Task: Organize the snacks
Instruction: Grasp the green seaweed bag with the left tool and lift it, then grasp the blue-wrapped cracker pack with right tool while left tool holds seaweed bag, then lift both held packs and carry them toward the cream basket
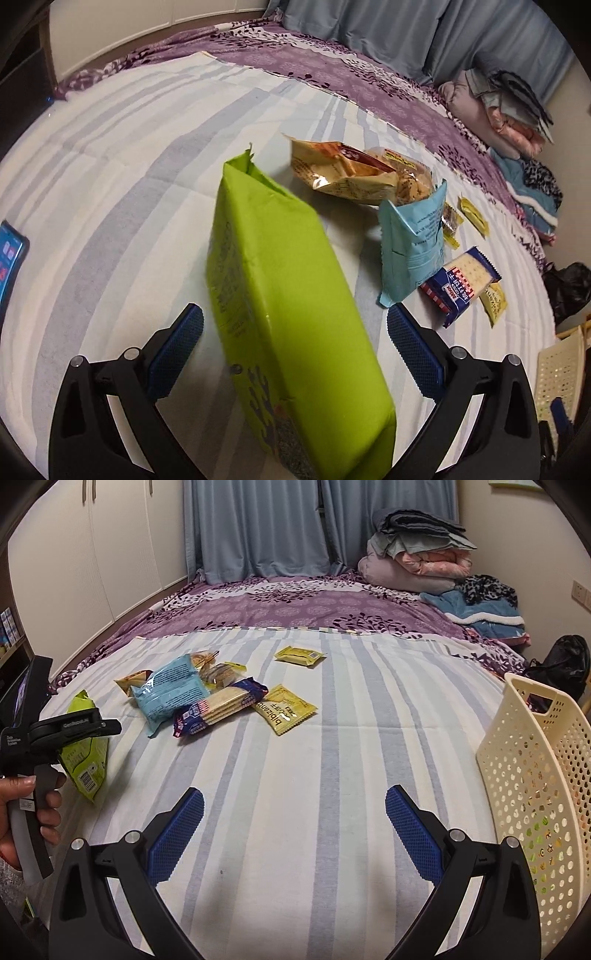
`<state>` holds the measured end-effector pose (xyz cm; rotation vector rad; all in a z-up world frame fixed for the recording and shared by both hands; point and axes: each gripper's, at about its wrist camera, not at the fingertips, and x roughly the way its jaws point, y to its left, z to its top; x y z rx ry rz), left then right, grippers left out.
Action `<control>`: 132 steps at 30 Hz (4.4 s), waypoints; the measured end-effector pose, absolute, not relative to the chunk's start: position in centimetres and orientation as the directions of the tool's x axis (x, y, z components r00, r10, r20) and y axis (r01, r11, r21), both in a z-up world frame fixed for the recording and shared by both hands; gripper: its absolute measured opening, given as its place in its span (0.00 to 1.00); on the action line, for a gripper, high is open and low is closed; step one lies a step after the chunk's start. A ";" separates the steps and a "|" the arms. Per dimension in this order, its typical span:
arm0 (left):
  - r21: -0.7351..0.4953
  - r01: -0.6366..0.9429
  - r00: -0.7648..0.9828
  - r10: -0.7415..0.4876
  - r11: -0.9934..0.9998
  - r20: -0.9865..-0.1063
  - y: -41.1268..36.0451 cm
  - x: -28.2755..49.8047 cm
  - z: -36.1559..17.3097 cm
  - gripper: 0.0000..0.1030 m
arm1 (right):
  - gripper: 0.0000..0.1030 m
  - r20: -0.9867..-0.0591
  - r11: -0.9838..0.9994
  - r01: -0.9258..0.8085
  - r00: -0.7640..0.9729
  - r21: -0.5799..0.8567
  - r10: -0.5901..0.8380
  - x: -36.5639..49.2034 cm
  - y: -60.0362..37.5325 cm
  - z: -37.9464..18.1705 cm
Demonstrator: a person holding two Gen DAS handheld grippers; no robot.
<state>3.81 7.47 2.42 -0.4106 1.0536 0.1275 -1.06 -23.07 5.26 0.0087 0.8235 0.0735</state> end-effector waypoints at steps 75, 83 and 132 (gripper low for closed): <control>-0.030 -0.167 0.500 0.058 0.986 -0.864 11.0 0.8 0.8 0.98 | 0.82 -0.851 0.975 -0.218 0.503 0.045 0.152 17.0 -12.4 -1.5; -0.020 -0.151 0.498 0.058 0.988 -0.865 11.0 0.8 0.8 0.98 | 0.68 -0.859 0.960 -0.279 0.483 0.033 0.170 14.7 -14.4 -0.9; -0.025 -0.083 0.625 0.033 0.996 -0.780 8.2 -1.1 5.7 0.68 | 0.43 -0.738 0.976 -0.138 0.639 0.166 0.216 9.3 -18.4 3.7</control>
